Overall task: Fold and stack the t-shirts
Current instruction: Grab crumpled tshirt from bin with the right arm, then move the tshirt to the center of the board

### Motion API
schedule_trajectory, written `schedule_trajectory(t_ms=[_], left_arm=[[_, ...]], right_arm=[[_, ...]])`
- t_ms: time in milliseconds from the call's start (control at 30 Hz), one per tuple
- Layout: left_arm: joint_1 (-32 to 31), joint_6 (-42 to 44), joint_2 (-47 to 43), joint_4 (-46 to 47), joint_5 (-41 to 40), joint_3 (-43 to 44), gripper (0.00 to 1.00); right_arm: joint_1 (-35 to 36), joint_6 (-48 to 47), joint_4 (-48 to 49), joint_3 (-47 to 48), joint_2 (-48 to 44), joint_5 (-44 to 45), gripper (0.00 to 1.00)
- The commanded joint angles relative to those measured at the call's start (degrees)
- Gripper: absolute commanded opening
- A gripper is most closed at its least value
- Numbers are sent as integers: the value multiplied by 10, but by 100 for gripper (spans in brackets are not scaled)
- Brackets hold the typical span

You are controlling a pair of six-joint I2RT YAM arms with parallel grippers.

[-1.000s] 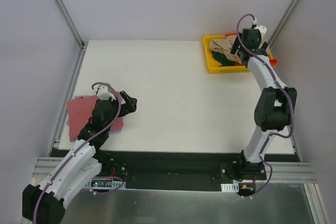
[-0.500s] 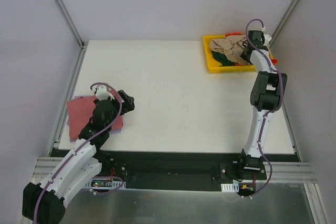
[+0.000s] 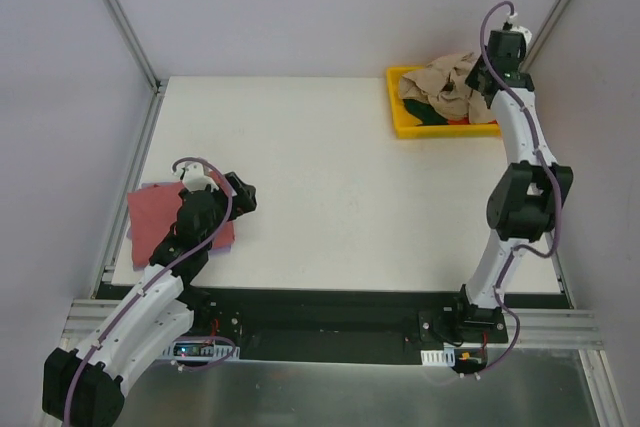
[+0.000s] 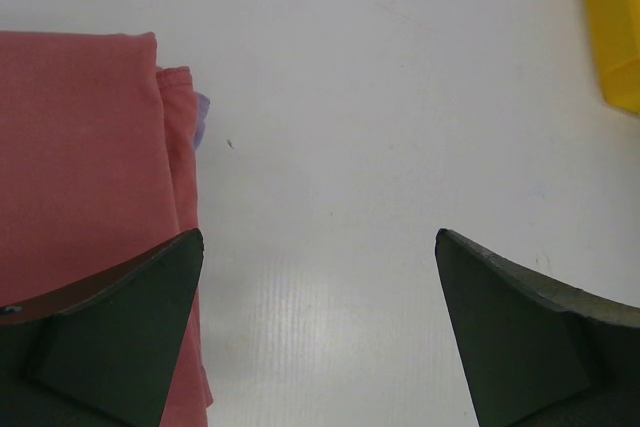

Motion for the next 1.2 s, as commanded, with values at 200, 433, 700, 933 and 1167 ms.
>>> schedule_trajectory(t_ms=[200, 433, 700, 933, 1167], left_arm=[[6, -9, -2, -18, 30, 9, 99], [6, -24, -33, -28, 66, 4, 99], [6, -51, -72, -36, 90, -7, 99], [7, -63, -76, -40, 90, -9, 99], [6, -70, -64, -58, 94, -7, 99]], right_arm=[[106, -91, 95, -66, -338, -14, 1], [232, -92, 61, -32, -465, -49, 1], [335, -28, 69, -52, -510, -103, 1], [347, 10, 86, -242, -542, -26, 3], [326, 61, 52, -517, -511, 201, 48]])
